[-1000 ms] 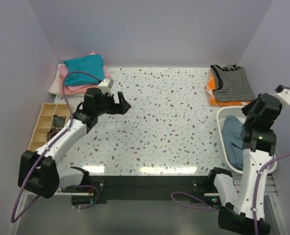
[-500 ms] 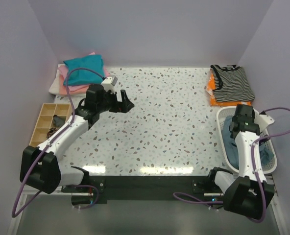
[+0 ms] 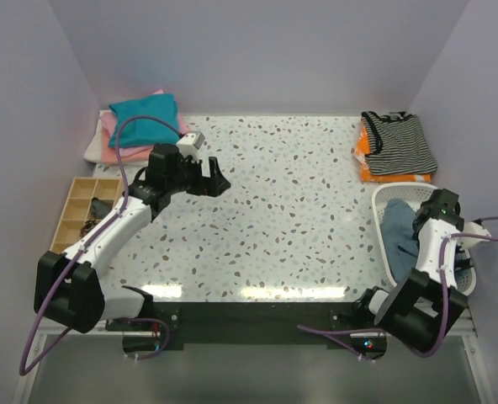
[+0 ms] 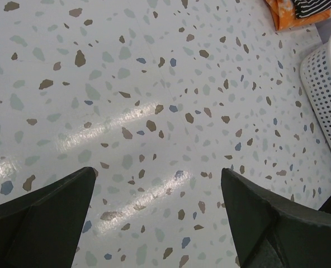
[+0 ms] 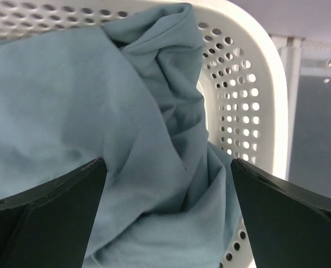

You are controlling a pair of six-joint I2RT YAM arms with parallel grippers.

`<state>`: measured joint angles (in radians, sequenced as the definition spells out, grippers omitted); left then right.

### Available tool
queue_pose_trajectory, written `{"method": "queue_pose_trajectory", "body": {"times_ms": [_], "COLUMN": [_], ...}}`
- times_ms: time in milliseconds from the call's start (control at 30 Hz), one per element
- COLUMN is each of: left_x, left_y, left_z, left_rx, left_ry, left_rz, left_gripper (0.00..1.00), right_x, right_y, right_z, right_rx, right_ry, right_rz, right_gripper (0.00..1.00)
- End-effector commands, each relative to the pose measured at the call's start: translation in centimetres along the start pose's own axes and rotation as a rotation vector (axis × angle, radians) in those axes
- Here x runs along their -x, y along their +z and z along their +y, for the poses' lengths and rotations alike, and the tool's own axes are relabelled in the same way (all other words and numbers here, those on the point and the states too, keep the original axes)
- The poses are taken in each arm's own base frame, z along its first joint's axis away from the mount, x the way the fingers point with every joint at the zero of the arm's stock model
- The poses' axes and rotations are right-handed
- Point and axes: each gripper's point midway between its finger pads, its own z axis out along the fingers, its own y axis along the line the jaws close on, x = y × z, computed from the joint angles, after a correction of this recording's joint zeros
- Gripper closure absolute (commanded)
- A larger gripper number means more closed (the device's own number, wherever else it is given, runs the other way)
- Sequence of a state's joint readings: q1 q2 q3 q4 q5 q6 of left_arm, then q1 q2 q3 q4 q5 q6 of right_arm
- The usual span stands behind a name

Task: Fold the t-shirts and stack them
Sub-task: Grab crumpled tshirt from bin with the right arm

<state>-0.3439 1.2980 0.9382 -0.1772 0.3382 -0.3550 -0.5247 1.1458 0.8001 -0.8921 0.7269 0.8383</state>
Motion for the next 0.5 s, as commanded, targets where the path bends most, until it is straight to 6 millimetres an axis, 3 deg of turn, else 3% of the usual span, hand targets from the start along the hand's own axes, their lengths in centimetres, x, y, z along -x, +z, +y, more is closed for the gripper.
{"method": "queue_pose_trajectory", "body": {"times_ms": [0, 33, 67, 167, 233, 267, 300, 367, 400, 433, 467], "left_x": [1.1, 1.0, 1.0, 0.8, 0.8, 0.8, 0.9, 1.0, 1.0, 1.0, 1.0], "left_y": [-0.6, -0.6, -0.6, -0.6, -0.7, -0.6, -0.6, -0.5, -0.4, -0.2, -0.1], "left_z": [-1.1, -1.2, -1.2, -1.1, -1.0, -0.9, -0.8, -0.9, -1.0, -1.1, -1.1], "left_rx": [-0.037, -0.038, -0.038, -0.032, -0.025, -0.021, -0.016, -0.024, -0.03, -0.037, -0.043], "left_ry": [0.035, 0.033, 0.033, 0.029, 0.027, 0.026, 0.025, 0.016, 0.014, 0.005, 0.001], "left_rz": [-0.022, -0.02, -0.02, -0.016, -0.018, -0.021, -0.026, -0.037, -0.04, -0.044, -0.047], "left_gripper": [0.0, 0.0, 0.0, 0.0, 0.0, 0.0, 0.0, 0.0, 0.0, 0.0, 0.0], "right_x": [-1.4, -1.8, -2.3, -2.9, -1.7, -1.2, -0.6, 1.9, 2.3, 4.4, 5.3], "right_y": [2.0, 2.6, 2.8, 3.3, 2.3, 1.3, 0.5, -3.2, -5.4, -8.6, -10.5], "right_z": [2.0, 2.5, 2.9, 3.7, 4.8, 5.6, 5.9, 6.6, 7.5, 7.1, 7.2], "right_rx": [0.075, 0.086, 0.107, 0.151, 0.247, 0.332, 0.386, 0.567, 0.691, 0.786, 0.854], "right_ry": [0.012, 0.01, -0.009, -0.037, -0.003, -0.01, 0.0, 0.04, 0.036, 0.067, 0.07], "right_rz": [0.118, 0.123, 0.139, 0.149, 0.093, 0.078, 0.047, -0.058, -0.066, -0.139, -0.169], "right_gripper": [0.07, 0.14, 0.4, 0.54, 0.92, 1.0, 1.0, 1.0, 1.0, 1.0, 1.0]}}
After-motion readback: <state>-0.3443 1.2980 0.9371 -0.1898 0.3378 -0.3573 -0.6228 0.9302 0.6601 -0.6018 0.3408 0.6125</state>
